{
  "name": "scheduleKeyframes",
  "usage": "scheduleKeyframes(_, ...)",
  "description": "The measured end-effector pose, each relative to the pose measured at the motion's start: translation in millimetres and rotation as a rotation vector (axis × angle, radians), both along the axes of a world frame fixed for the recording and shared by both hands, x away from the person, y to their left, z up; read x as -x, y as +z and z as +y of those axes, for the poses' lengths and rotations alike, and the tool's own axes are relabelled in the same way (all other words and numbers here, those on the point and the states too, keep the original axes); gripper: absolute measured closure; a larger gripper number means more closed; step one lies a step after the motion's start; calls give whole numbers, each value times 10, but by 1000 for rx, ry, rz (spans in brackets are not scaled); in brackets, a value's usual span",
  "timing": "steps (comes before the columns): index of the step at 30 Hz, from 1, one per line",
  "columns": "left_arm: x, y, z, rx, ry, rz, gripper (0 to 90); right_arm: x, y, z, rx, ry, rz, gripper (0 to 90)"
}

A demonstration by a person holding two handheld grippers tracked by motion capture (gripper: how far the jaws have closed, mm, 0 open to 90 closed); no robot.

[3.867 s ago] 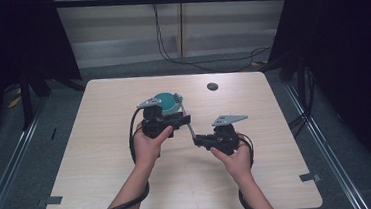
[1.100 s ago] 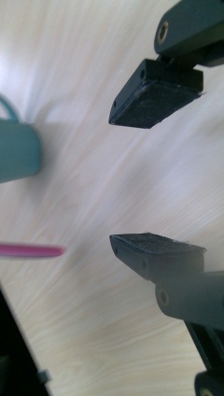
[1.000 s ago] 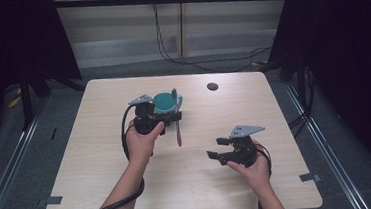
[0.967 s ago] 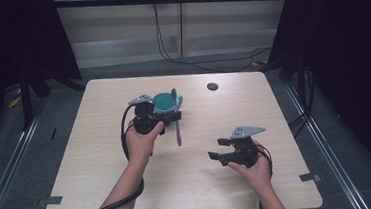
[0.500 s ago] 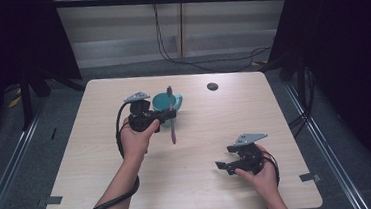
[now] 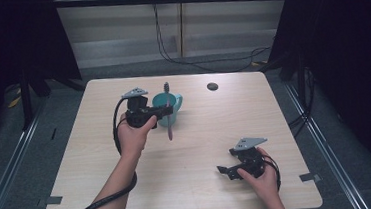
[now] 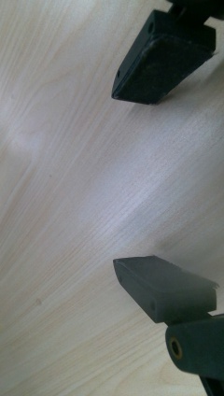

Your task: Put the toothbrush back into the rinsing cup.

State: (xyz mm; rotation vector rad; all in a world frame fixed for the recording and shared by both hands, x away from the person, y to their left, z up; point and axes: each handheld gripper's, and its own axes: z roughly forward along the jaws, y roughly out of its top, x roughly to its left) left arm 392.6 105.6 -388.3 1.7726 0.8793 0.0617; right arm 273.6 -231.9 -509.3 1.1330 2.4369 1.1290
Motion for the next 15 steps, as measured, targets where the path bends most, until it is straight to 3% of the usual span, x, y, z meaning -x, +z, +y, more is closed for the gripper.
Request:
scheduleKeyframes(5,-17,36,1,-1,0,-5,793,39,-18,43,65,11,-45,140)
scheduleKeyframes(15,-63,103,15,-8,9,-17,792,36,-21,50,69,14,-50,134)
